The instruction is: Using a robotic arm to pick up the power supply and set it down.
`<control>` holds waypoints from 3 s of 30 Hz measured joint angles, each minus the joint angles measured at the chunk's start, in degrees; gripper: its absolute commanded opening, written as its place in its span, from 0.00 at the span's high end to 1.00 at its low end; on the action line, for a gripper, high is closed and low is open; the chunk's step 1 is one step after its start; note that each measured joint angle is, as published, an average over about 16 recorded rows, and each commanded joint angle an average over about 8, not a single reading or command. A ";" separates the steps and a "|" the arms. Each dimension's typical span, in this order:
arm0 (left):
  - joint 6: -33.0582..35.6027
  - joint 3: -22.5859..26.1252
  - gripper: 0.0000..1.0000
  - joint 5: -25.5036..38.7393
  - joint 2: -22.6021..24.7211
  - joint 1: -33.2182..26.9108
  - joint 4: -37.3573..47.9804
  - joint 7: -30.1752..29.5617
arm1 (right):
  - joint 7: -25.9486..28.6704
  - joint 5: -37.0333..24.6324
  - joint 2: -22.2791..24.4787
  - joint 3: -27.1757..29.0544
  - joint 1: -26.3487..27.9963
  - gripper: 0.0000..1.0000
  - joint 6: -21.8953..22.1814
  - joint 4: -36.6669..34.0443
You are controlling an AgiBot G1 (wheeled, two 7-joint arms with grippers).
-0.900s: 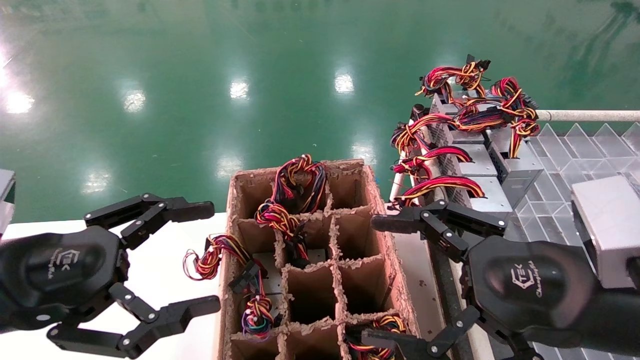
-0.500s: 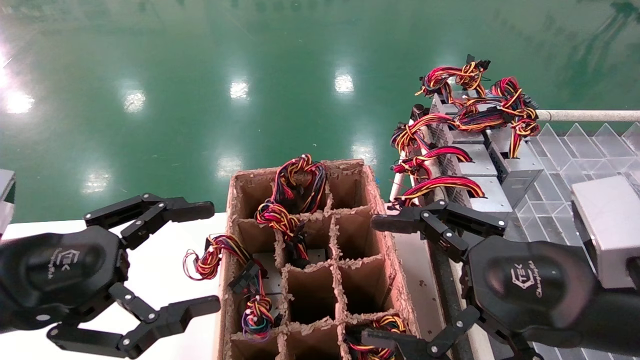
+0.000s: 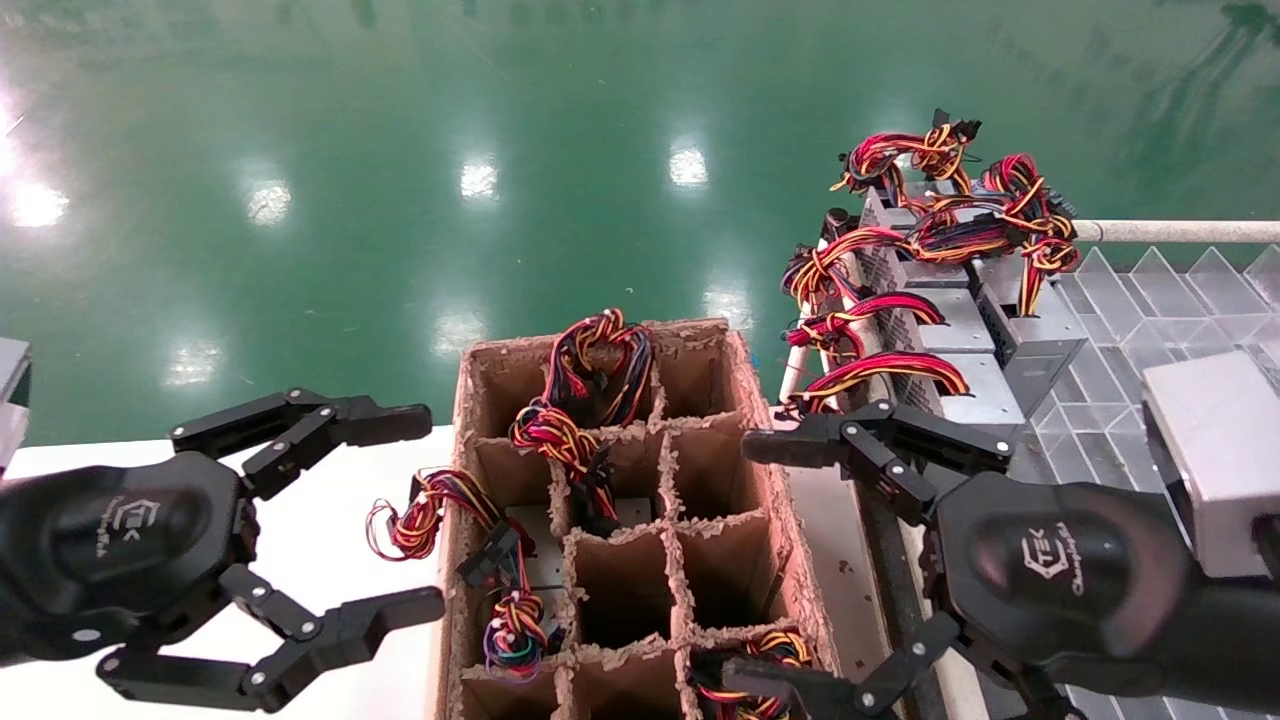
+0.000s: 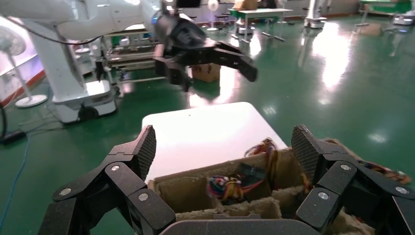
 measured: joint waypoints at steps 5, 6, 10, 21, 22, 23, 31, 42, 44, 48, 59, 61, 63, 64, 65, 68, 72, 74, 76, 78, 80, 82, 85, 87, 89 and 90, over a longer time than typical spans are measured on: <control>0.00 0.00 1.00 0.00 0.00 0.00 0.00 0.00 | -0.48 -2.91 -1.66 -0.58 0.74 0.00 3.78 1.26; 0.00 0.00 1.00 0.00 0.00 0.00 0.00 0.00 | -0.52 -3.80 -2.23 -0.86 1.04 0.00 4.79 1.52; 0.00 0.00 1.00 0.00 0.00 0.00 0.00 0.00 | -0.29 -8.32 -5.31 -2.54 2.71 0.00 9.38 2.48; 0.00 0.00 1.00 0.00 0.00 0.00 0.00 0.00 | 5.25 -24.02 -16.47 -10.86 9.51 0.00 20.56 2.43; 0.00 0.00 1.00 0.00 0.00 0.00 0.00 0.00 | 5.98 -25.28 -17.33 -11.64 10.01 0.01 21.20 2.27; 0.00 0.00 1.00 0.00 0.00 0.00 0.00 0.00 | 6.70 -26.55 -18.15 -12.40 10.48 0.02 21.81 2.09; 0.00 0.00 1.00 0.00 0.00 0.00 0.00 0.00 | 11.61 -34.79 -23.60 -17.34 12.92 0.61 25.60 -0.42; 0.00 0.00 1.00 0.00 0.00 0.00 0.00 0.00 | 13.87 -40.03 -27.43 -20.18 13.84 1.00 28.46 -5.01; 0.00 0.00 1.00 0.00 0.00 0.00 0.00 0.00 | 13.79 -40.26 -27.54 -20.27 13.85 1.00 28.59 -5.71; 0.00 0.00 1.00 0.00 0.00 0.00 0.00 0.00 | 13.33 -40.46 -27.45 -20.32 13.76 1.00 28.65 -6.94; 0.00 0.00 1.00 0.00 0.00 0.00 0.00 0.00 | 11.49 -39.57 -26.66 -19.92 13.28 1.00 27.84 -9.47; 0.00 0.00 1.00 0.00 0.00 0.00 0.00 0.00 | 11.16 -39.33 -26.61 -19.82 13.19 1.00 27.75 -9.83; 0.00 0.00 1.00 0.00 0.00 0.00 0.00 0.00 | 10.83 -39.10 -26.58 -19.70 13.10 1.00 27.68 -10.17; 0.00 0.00 1.00 0.00 0.00 0.00 0.00 0.00 | 10.67 -38.98 -26.57 -19.64 13.07 1.00 27.66 -10.33; 0.00 0.00 1.00 0.00 0.00 0.00 0.00 0.00 | 10.51 -38.86 -26.56 -19.58 13.04 1.00 27.63 -10.47; 0.00 0.00 1.00 0.00 0.00 0.00 0.00 0.00 | 10.05 -38.49 -26.46 -19.35 12.98 1.00 27.56 -10.79; 0.00 0.00 1.00 0.00 0.00 0.00 0.00 0.00 | 9.56 -37.98 -26.15 -18.98 12.90 1.00 27.46 -10.86; 0.00 0.00 1.00 0.00 0.00 0.00 0.00 0.00 | 9.38 -37.75 -25.88 -18.79 12.86 1.00 27.38 -10.70; 0.00 0.00 1.00 0.00 0.00 0.00 0.00 0.00 | 9.23 -37.49 -25.54 -18.58 12.80 1.00 27.29 -10.40; 0.00 0.00 1.00 0.00 0.00 0.00 0.00 0.00 | 9.09 -37.21 -25.13 -18.32 12.72 1.00 27.21 -9.94; 0.00 0.00 1.00 0.00 0.00 0.00 0.00 0.00 | 8.97 -36.85 -24.63 -18.00 12.59 1.00 27.14 -9.31; 0.00 0.00 1.00 0.00 0.00 0.00 0.00 0.00 | 8.87 -36.39 -24.03 -17.60 12.44 1.00 27.08 -8.54; 0.00 0.00 1.00 0.00 0.00 0.00 0.00 0.00 | 8.79 -35.36 -22.91 -16.77 12.17 1.00 26.93 -7.11; 0.00 0.00 1.00 0.00 0.00 0.00 0.00 0.00 | 8.79 -34.37 -21.96 -16.01 12.01 1.00 26.74 -6.00; 0.00 0.00 1.00 0.00 0.00 0.00 0.00 0.00 | 8.77 -33.11 -20.81 -15.04 11.81 1.00 26.51 -4.80; 0.00 0.00 1.00 0.00 0.00 0.00 0.00 0.00 | 8.75 -32.36 -20.17 -14.47 11.71 1.00 26.40 -4.19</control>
